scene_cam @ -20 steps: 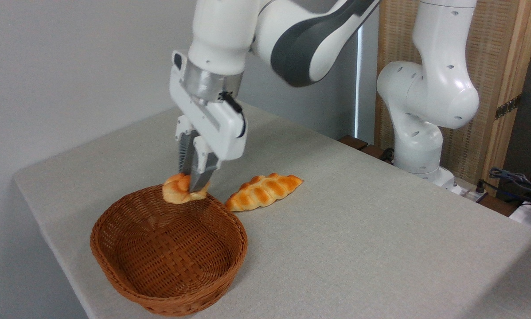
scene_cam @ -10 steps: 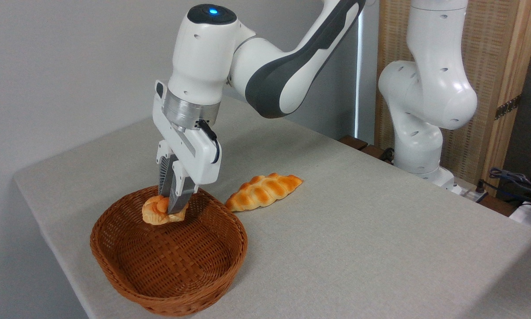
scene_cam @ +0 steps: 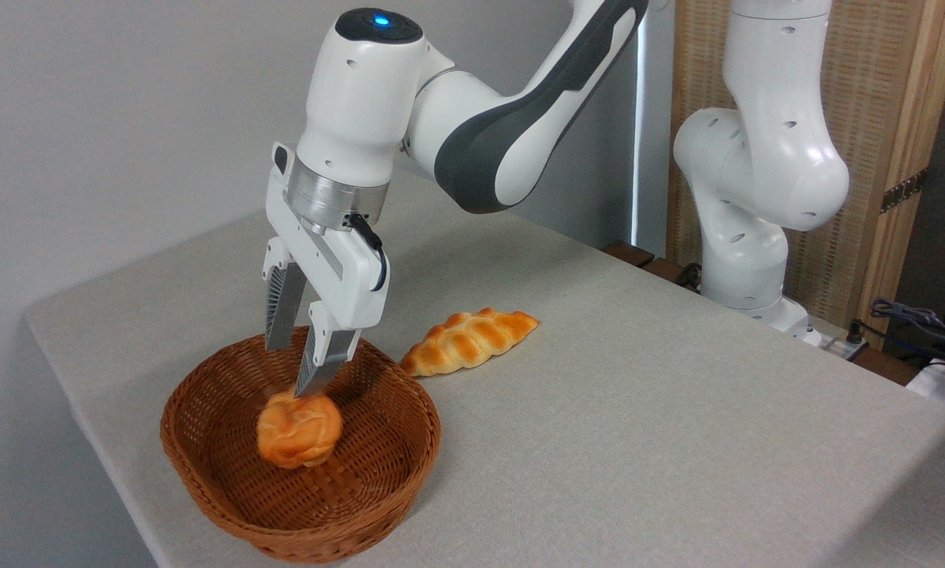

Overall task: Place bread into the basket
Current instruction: 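Lower the bun into the basket and open the gripper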

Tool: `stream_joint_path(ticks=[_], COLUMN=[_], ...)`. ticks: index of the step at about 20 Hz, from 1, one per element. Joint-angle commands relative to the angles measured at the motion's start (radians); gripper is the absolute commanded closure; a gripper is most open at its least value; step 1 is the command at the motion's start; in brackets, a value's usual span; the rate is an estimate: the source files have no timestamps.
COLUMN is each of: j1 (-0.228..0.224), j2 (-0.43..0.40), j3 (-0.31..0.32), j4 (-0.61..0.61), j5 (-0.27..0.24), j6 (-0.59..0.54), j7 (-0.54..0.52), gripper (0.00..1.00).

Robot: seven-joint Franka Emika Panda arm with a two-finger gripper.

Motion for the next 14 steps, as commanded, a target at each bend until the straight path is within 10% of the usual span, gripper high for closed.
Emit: stream_joint_path(ticks=[1,7,14], j1=[-0.011,0.004,0.013], j2=[0.009,-0.029,-0.032], j3=[0.009,0.035,0.135], j4=[0.015,0.085,0.358], j5=[-0.019,-0.012,0.136], j6=[0.013,-0.031,-0.589], j7=[0.011,0.006,0.0], gripper=[0.0,0.0,0.0])
